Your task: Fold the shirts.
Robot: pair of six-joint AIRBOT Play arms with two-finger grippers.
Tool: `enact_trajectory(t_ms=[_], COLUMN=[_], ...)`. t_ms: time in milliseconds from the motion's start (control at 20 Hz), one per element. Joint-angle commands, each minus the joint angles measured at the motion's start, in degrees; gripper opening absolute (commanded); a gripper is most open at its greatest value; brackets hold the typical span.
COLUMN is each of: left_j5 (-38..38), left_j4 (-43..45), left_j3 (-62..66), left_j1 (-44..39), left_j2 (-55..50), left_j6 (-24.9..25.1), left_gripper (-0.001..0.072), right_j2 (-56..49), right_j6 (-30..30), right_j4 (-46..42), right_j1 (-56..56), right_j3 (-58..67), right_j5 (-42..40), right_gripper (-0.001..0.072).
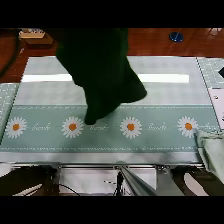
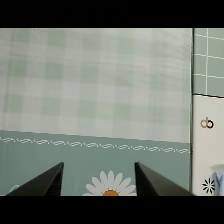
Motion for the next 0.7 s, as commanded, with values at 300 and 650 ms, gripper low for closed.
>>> enact_trajectory(t_ms=[300,650], left_j5=[5.3,-2.5], left_j4=[-2.6,7.4], left_j3=[0.0,0.0], left_j1=[-9.7,-4.9], left_j2=[-21.8,-24.6], left_j6=[-0.1,0.6], left_gripper=[0.0026,0.0667], right_j2=[0.5,0.5], right_j6=[0.1,0.0], right_j4=[-0.2,-2.2], right_j1=[0.0,0.0], right_j3=[0.0,0.0], right_j5=[0.2,-0.3], right_gripper=[0.0526,0.0526])
